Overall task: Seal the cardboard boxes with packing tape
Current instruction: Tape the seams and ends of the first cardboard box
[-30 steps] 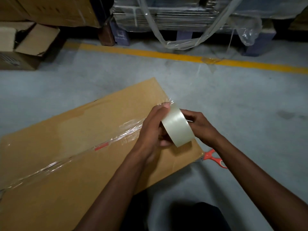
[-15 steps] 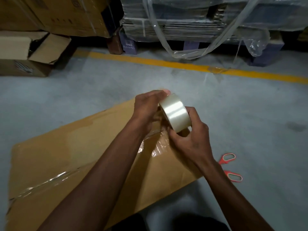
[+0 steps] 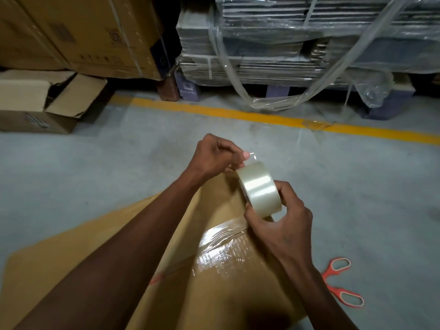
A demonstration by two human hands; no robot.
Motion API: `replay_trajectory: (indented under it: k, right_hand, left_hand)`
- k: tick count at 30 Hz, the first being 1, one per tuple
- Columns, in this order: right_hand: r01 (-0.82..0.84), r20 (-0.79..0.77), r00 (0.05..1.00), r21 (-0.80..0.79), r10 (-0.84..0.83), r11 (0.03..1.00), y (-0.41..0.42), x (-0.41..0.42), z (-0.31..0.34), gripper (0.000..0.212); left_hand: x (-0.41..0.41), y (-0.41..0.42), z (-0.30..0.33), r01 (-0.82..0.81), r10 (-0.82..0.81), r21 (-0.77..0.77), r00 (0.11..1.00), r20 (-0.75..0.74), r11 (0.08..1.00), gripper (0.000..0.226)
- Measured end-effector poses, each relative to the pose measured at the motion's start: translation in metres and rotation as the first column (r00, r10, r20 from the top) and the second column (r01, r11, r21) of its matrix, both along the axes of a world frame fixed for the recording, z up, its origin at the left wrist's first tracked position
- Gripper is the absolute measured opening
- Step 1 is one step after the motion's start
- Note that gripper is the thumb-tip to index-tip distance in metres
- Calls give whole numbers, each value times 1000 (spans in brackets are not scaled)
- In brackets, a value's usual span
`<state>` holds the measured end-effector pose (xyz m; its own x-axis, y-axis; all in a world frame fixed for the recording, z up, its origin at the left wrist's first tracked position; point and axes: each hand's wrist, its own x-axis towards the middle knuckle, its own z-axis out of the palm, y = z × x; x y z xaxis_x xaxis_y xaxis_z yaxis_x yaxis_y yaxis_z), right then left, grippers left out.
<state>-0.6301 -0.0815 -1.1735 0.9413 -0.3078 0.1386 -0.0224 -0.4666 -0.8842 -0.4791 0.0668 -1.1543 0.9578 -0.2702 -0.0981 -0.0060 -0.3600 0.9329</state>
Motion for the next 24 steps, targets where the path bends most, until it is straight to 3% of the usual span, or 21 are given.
replay_trajectory:
  k: [5,15,24]
  right_hand:
    - [-9,-36,999,-12,8,1000,1,24,3,46]
    - [-18,-213,977,8,19,1000,-12,22,24,36]
    - [-21,-194,981,-64,8,998,-11,-12,27,31]
  left_hand:
    - [29,-7,-15,-46,24,161,990,139,986,14]
    - [51,-3,-33,-184,184,192,983,19,964,20]
    - [47,-2,-64,-208,222,211,974,-45,955,22]
